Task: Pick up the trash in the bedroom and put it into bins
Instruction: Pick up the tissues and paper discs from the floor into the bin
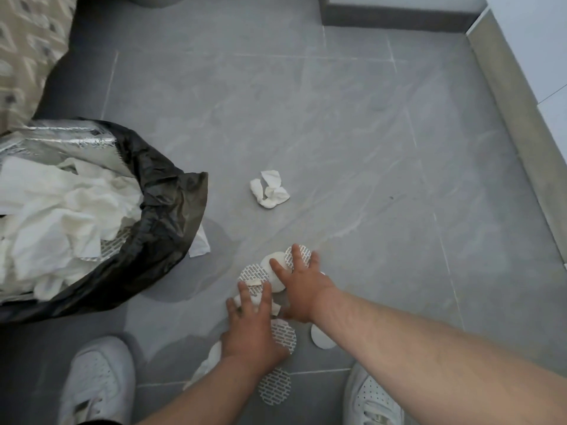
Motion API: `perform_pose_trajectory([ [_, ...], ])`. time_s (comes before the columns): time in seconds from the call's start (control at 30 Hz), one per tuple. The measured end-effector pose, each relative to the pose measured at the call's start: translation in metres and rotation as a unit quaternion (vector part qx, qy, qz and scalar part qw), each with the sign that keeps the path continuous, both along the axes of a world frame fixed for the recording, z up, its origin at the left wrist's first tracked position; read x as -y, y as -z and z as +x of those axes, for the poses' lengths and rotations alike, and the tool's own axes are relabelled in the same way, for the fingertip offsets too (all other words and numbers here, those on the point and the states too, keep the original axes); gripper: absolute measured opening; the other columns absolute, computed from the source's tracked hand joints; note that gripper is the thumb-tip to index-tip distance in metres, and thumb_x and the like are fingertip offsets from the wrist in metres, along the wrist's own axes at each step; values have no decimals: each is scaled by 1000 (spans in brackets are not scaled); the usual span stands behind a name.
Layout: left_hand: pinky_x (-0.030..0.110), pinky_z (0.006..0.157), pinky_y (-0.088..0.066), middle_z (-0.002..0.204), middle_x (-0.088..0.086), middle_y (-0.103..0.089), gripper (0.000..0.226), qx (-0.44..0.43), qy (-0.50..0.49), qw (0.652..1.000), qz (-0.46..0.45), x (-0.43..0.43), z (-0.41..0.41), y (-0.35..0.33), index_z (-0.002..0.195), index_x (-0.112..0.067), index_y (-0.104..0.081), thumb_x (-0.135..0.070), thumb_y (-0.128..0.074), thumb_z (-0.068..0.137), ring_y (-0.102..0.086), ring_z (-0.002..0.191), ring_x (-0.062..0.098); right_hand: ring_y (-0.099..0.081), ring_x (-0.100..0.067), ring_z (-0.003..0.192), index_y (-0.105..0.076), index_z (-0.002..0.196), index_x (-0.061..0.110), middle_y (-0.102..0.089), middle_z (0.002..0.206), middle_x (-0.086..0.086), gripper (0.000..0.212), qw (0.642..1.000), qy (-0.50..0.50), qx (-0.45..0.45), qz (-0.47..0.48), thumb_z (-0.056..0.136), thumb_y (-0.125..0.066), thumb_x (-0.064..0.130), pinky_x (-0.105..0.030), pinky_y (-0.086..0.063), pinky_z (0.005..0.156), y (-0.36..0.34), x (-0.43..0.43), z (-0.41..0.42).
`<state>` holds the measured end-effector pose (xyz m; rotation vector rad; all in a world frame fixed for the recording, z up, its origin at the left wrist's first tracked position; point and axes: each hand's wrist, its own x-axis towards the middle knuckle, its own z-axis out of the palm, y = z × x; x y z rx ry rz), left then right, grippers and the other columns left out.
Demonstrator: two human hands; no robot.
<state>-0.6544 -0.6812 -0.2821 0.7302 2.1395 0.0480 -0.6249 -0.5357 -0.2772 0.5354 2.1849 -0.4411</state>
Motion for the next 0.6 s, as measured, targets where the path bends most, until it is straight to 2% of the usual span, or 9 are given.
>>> perform_pose_trajectory([
  [0.13,50,98,-43,154,4,27,106,-41,54,997,-42,-5,1,2,146,-37,9,-49,-67,74,11,142,40,11,-53,141,6,151,34,22,159,-11,82,999,-28,-8,15,94,-53,33,-61,-38,103,-3,7,7],
  [0.27,41,95,-43,157,10,2,75,-88,96,991,-20,-4,-1,-2,145,-34,-13,-34,-59,86,-15,138,35,-6,-52,141,-13,150,24,-1,160,-15,74,997,-47,-58,21,92,-58,29,-52,-42,103,-2,5,17],
  [0.33,37,90,-44,153,10,-11,58,-100,102,990,1,-2,-5,-3,139,-32,-26,-26,-54,89,-28,129,31,-20,-49,137,-29,144,20,-17,154,-17,58,994,-54,-91,24,92,-55,24,-47,-43,98,-2,5,21],
  [0.43,36,83,-47,144,5,-24,42,-100,98,990,27,1,-13,0,130,-32,-40,-22,-49,90,-35,118,28,-37,-40,125,-48,124,18,-38,135,-15,36,989,-43,-140,29,90,-45,9,-42,-49,82,-1,3,27],
  [0.5,36,83,-47,140,1,-30,34,-89,87,991,44,3,-17,2,124,-30,-47,-23,-46,91,-36,116,27,-42,-37,119,-51,121,18,-42,129,-14,39,986,-43,-157,31,86,-43,3,-41,-50,79,0,0,31],
  [0.6,33,85,-45,137,-4,-39,36,-69,52,993,74,5,-24,4,123,-33,-52,-21,-47,90,-40,116,24,-49,-37,114,-42,136,22,-42,134,-11,54,982,-20,-184,30,87,-44,1,-42,-50,83,2,-10,36],
])
